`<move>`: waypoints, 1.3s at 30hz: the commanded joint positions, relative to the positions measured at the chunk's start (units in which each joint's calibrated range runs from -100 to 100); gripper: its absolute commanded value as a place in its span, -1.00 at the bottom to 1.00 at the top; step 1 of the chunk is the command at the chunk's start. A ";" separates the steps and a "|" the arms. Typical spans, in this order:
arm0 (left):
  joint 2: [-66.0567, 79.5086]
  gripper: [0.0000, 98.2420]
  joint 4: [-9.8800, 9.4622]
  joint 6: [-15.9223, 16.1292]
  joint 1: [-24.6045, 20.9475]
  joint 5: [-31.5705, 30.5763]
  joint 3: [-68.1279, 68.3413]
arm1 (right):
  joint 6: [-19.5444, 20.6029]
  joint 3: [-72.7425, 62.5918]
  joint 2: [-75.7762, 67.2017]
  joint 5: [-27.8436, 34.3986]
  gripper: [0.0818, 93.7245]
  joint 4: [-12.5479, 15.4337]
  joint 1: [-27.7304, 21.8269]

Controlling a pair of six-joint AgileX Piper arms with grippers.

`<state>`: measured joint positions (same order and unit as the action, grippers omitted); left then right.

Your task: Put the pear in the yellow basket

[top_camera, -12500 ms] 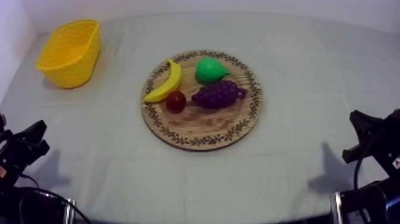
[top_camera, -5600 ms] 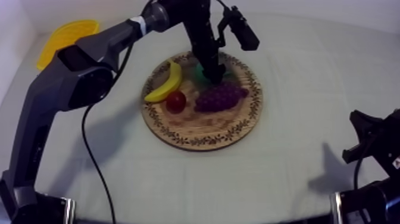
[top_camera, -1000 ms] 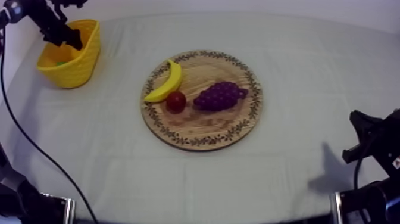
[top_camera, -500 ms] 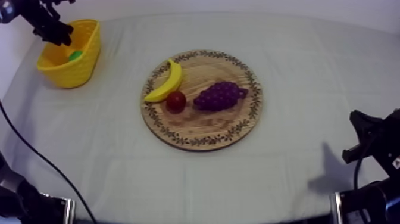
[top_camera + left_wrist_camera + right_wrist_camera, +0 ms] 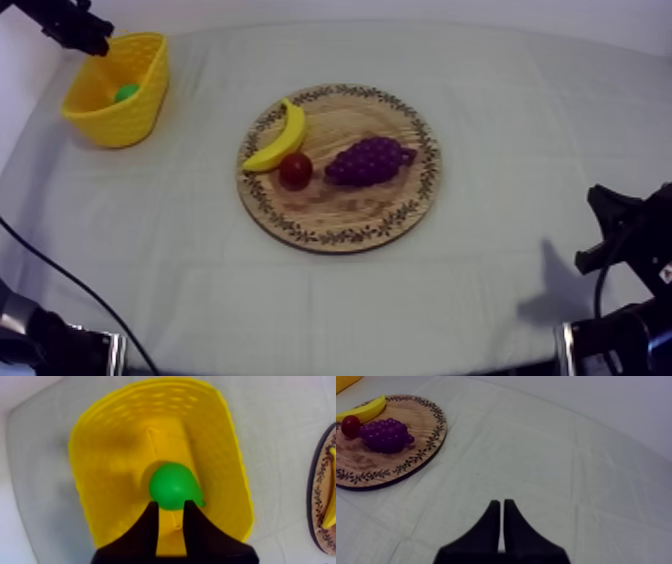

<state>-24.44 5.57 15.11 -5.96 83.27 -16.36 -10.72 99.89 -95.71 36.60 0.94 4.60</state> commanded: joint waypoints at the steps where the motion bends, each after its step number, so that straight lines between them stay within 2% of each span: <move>1: 2.88 -0.58 -0.03 -0.17 0.10 1.23 -0.16 | 0.05 0.00 -0.04 0.01 -0.99 0.01 0.00; 9: 7.46 -0.59 -0.10 -0.22 0.31 4.00 -0.20 | 0.05 0.00 -0.04 0.01 -0.99 0.01 0.00; 16: 10.76 -0.64 -0.51 0.21 0.75 1.46 4.48 | 0.05 0.00 -0.04 0.01 -0.99 0.01 0.00; 24: 21.61 -0.74 -2.13 -2.52 2.80 -7.74 16.90 | 0.05 0.00 -0.04 0.01 -0.99 0.01 0.00; 29: 31.49 -0.83 -0.88 -3.50 3.93 -16.42 28.50 | 0.05 0.00 -0.04 0.01 -0.99 0.01 0.00; 39: 54.69 -0.92 -0.03 -5.91 7.92 -30.52 53.82 | 0.05 0.00 -0.04 0.01 -0.99 0.01 0.00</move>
<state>22.88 5.51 9.47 1.49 55.34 28.79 -10.70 99.89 -95.71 36.60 0.94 4.60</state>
